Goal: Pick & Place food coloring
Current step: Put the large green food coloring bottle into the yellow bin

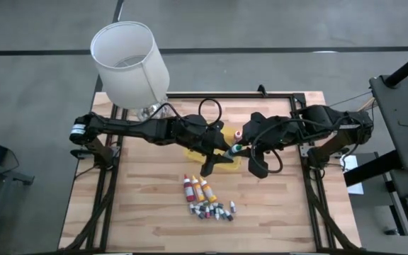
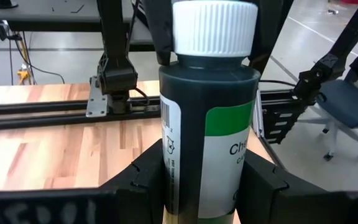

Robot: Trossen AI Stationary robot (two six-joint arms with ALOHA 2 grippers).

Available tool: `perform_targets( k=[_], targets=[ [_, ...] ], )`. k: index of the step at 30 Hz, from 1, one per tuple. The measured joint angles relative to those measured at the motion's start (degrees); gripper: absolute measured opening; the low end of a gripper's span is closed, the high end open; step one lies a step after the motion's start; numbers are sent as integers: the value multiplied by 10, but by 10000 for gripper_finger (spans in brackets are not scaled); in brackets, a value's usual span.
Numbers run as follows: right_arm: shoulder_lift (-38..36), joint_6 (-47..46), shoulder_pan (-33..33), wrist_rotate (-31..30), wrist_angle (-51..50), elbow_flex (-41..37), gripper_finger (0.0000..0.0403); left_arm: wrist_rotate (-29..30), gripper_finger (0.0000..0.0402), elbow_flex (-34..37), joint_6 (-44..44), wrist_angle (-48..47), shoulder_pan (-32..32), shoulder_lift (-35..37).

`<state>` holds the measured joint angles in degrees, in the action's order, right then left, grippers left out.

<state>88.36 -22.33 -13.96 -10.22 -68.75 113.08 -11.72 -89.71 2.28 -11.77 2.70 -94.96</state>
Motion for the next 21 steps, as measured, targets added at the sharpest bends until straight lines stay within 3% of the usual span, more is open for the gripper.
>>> perform_targets(
  k=[6, 14, 21],
  targets=[
    [0, -2, 0, 2, 1, 0, 109, 2, 141, 0, 35, 2, 0, 0],
    [1, 0, 0, 2, -1, -1, 108, 12, 216, 0, 43, -2, 0, 0],
    [1, -2, 0, 2, -21, -1, 109, 11, 241, 0, 40, -92, -1, 12]
  ],
)
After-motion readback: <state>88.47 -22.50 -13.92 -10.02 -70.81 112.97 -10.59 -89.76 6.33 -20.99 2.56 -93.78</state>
